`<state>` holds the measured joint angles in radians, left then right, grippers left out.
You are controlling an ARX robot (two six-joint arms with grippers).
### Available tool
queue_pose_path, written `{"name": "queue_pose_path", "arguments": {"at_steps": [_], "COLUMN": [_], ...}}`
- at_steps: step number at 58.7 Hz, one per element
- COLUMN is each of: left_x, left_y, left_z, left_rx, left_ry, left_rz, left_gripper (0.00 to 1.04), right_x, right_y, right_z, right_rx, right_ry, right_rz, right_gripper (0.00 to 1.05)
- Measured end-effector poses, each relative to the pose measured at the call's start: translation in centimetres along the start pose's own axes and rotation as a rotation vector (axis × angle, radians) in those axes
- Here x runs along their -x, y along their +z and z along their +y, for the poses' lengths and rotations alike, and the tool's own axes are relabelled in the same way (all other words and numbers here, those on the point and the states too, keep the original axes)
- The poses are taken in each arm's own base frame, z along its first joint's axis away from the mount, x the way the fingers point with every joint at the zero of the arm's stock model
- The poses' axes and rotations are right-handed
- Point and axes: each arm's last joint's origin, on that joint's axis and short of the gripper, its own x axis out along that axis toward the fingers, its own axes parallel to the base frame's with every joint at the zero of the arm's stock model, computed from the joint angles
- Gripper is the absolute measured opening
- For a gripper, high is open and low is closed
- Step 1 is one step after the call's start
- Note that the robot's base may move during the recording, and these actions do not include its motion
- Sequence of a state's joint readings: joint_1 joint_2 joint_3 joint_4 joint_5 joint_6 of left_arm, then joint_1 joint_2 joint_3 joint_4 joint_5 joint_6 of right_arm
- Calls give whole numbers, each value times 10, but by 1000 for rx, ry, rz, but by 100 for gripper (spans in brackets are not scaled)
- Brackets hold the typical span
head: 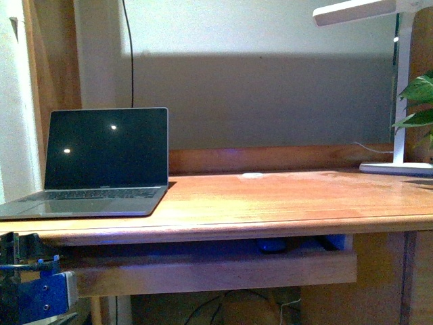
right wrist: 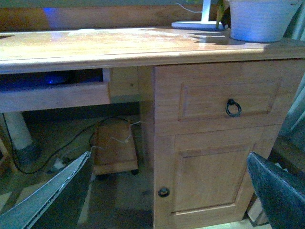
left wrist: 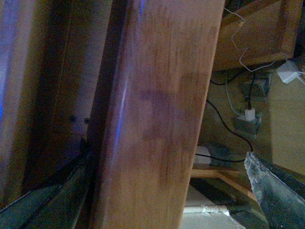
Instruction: Place mouse
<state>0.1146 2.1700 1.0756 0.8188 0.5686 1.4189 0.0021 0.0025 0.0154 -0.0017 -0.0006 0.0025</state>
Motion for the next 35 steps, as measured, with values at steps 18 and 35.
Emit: {"name": "queue_pose_path", "arguments": {"at_steps": [18,35], "left_x": [-13,-4], "left_y": [-11,7], "left_z": [-1,10], "left_rx": [-34,107], "left_ry": [-15,-164], "left_rz": [-12,55], "left_gripper": [97,97], "right_x": [0,0], "right_y": [0,0], "right_z": [0,0], "right_rx": [0,0], "right_ry": [0,0], "right_rz": [0,0], "right_gripper": [97,97]}}
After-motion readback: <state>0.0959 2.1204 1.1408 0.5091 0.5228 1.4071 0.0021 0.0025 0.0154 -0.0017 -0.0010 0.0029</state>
